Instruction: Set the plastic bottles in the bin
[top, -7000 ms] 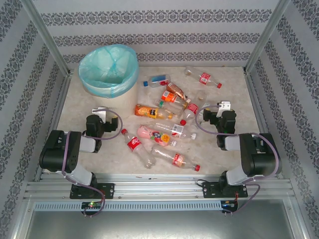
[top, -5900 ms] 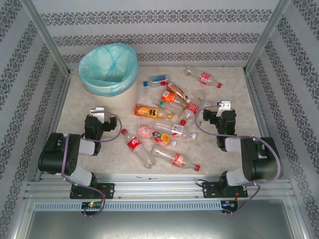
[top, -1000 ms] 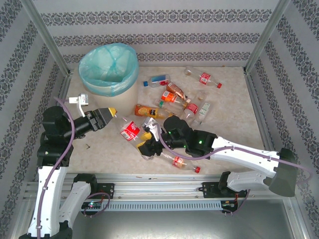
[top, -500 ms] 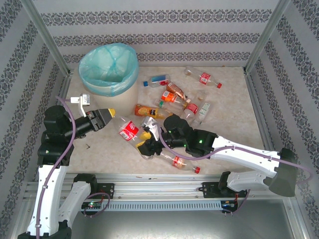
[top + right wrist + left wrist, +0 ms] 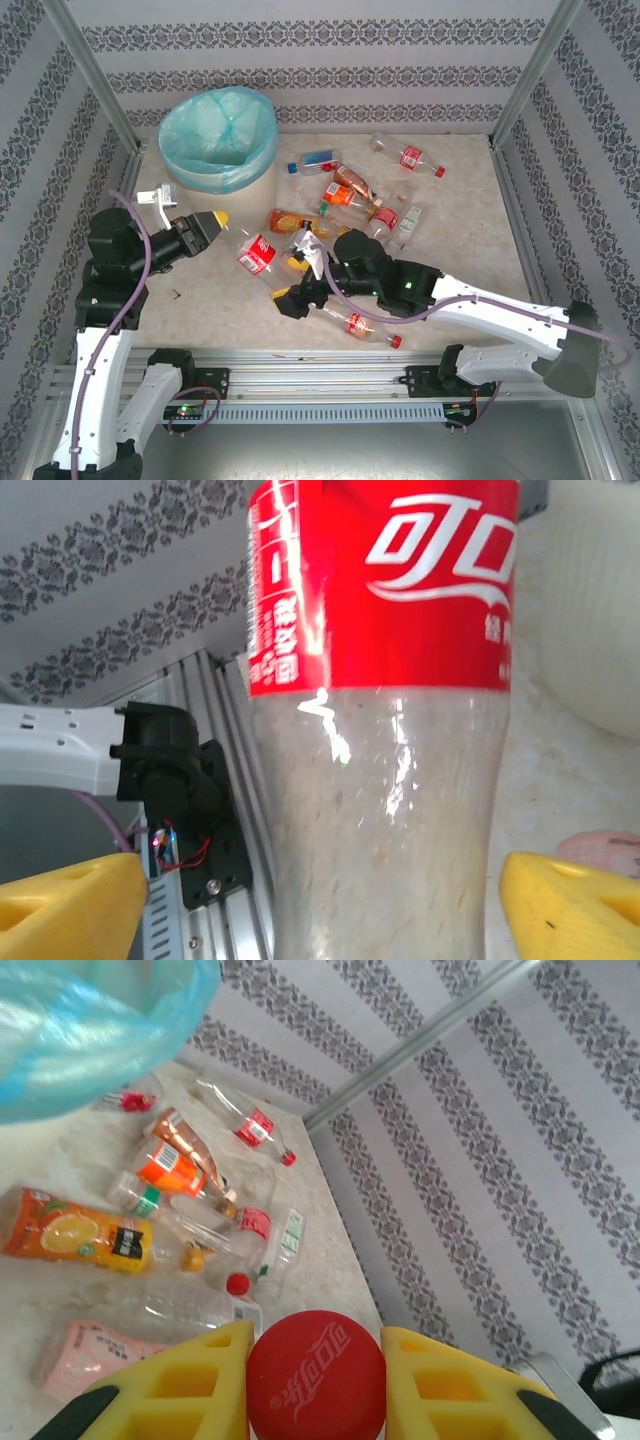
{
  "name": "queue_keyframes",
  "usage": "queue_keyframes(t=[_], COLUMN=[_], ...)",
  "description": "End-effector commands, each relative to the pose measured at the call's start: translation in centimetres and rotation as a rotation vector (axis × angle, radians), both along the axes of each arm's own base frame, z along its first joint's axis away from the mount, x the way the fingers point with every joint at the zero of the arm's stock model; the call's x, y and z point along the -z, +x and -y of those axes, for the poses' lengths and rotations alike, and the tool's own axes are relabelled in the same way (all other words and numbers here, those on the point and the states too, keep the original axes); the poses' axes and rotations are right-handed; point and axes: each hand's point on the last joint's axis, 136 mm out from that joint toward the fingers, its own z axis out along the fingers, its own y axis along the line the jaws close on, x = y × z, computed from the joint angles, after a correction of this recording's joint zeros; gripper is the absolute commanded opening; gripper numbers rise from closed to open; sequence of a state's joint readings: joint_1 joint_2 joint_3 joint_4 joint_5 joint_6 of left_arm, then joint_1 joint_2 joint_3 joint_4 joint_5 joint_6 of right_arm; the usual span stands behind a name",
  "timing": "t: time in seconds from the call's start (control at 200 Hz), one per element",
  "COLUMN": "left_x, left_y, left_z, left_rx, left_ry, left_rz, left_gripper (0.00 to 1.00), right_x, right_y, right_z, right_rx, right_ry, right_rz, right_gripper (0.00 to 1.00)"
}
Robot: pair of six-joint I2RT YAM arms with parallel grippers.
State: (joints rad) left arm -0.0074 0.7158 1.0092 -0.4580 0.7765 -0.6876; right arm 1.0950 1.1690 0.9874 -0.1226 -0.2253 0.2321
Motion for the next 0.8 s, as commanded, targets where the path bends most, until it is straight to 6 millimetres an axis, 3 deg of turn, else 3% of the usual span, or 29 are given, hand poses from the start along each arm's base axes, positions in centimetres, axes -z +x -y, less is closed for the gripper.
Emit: queue_keyframes(t=[0.0,0.22,0.38,0.595,0.699,0.794], left_x=[-5.9,-16.0,-21.5,-24.2,-23.8,-22.2], left_y=[0.3,1.3,4.8,12.4,15.9,19.0], left_z=[-0.9,-3.3,-6.5,-10.0,-11.2,-11.5], left_rx=[-0.08,-0.235,-0.436,-0.632,-0.688,-0.691], left_ry=[-0.015,0.05,0.185,0.386,0.48,0.532], left_rz=[0.16,0.378,0.484,0.515,0.499,0.464], left_gripper=[0.0,0.0,0.0,0.0,0.0,0.0], right_x=[-1.4,-3.2,-4.1,-4.5,-4.1,-3.7], right_y=[1.5,4.2,5.1,5.0,5.0,4.9], right_z=[1.8,8.3,11.8,11.7,11.7,11.8], right_rx=[0.114,0.416,0.546,0.53,0.526,0.522], right_ry=[0.029,0.079,0.094,0.068,0.053,0.042], right_rz=[0.068,0.194,0.27,0.29,0.283,0.272], right_gripper=[0.95,0.98,0.98,0.98,0.98,0.98])
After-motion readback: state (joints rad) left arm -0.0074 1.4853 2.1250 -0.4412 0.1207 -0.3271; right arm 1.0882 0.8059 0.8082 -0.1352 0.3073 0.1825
